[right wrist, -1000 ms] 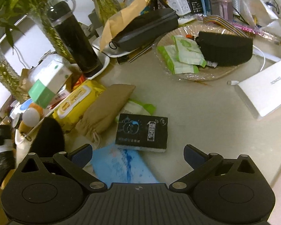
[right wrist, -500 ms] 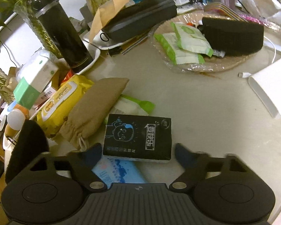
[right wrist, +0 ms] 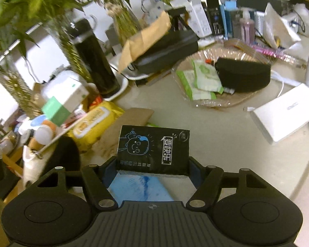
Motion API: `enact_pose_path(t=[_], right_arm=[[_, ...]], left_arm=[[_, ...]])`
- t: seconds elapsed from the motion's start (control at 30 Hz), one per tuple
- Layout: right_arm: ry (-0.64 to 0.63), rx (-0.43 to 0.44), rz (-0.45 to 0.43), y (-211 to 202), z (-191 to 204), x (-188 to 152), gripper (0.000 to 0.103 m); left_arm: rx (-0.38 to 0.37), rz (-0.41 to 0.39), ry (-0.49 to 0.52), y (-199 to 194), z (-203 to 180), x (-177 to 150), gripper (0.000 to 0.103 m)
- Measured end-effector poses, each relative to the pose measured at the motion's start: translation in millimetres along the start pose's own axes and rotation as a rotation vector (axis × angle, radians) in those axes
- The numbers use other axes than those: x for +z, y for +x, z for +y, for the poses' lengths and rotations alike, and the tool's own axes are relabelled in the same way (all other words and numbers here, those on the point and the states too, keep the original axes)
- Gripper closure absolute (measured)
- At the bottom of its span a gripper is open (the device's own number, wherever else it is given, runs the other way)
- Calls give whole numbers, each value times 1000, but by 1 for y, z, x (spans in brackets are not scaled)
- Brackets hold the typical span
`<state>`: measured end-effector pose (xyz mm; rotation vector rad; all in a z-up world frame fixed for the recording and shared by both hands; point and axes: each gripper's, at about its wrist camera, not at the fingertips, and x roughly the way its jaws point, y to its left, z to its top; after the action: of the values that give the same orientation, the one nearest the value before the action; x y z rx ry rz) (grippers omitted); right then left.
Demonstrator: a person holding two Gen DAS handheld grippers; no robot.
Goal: Organize soft objects
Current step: 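Carry the bundle to the box and open the left tool while the right tool carries the package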
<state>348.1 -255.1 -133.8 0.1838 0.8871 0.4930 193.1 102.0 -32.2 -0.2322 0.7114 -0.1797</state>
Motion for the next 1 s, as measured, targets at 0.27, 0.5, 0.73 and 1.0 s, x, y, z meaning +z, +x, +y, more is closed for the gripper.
enact_pose_path(t=[0.27,0.5,0.73,1.0], right_arm=[[27,66,-85,-74,21,-10,30],[16,108,-145,-129,38,-19,30],[-9,115,-199,-172,50,-11,30],[-58,109,-242,-218,69,3,30]], left_arm=[[2,-57,21,-38,-24,8,66],[-24,-103,59,-71,-47,17,66],[-62,-127,83,-89,-66,16,66],[-95,-144,92,-105,-78,13,66]])
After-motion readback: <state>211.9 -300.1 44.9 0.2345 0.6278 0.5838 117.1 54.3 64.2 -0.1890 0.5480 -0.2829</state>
